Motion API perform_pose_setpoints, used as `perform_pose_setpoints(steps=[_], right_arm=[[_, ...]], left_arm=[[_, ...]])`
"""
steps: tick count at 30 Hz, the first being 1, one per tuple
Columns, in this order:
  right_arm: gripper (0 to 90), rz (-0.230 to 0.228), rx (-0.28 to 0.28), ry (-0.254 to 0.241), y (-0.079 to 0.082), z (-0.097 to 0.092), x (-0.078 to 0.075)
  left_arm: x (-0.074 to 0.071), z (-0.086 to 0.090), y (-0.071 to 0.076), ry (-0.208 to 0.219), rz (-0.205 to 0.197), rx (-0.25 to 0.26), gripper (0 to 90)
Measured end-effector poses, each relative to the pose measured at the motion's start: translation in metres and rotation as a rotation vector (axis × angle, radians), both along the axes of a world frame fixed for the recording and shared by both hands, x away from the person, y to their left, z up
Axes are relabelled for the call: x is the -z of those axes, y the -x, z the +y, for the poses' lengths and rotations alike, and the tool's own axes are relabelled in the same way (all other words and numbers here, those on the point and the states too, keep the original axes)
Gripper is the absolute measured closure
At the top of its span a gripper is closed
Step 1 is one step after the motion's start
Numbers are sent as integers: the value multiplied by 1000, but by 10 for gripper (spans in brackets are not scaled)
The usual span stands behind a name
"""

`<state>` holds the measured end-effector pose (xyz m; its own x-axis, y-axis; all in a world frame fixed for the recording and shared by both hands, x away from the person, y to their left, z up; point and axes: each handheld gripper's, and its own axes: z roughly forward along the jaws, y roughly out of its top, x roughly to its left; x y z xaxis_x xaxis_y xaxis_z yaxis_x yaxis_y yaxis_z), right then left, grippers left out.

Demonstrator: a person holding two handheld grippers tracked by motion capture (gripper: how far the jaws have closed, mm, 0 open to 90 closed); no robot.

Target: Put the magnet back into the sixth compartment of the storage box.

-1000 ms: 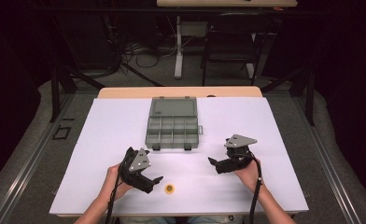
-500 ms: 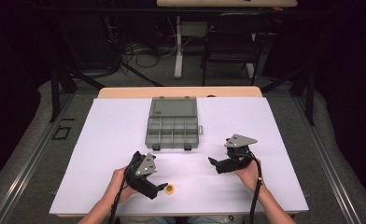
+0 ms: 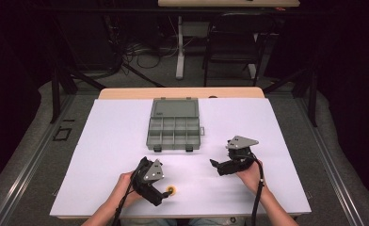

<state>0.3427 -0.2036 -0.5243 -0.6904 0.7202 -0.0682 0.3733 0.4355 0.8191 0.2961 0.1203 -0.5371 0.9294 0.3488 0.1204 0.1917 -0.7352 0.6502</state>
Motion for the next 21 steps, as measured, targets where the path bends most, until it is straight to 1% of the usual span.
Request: perform_pose_setpoints(steps=[7,10,11,16,19,21], right_arm=[[4,-2,-2,0,0,0,0],[4,-1,-2,-1,0,0,0],[4,0,-3,-1,0,0,0],[4,0,-9,4,0,1,1],[4,-1,-8,5,0,1,1],[4,1,-7,5,0,1,1]], left_arm=[[5,-5,1,-24,23,22,1],[6,-7,1,-32,35,23,1],[6,-7,1,-37,43,30,1],[9,-9,1,-47,78,31,5],[11,-11,1,-63,84,39,20],[11,-11,2,-68,88,45,45]])
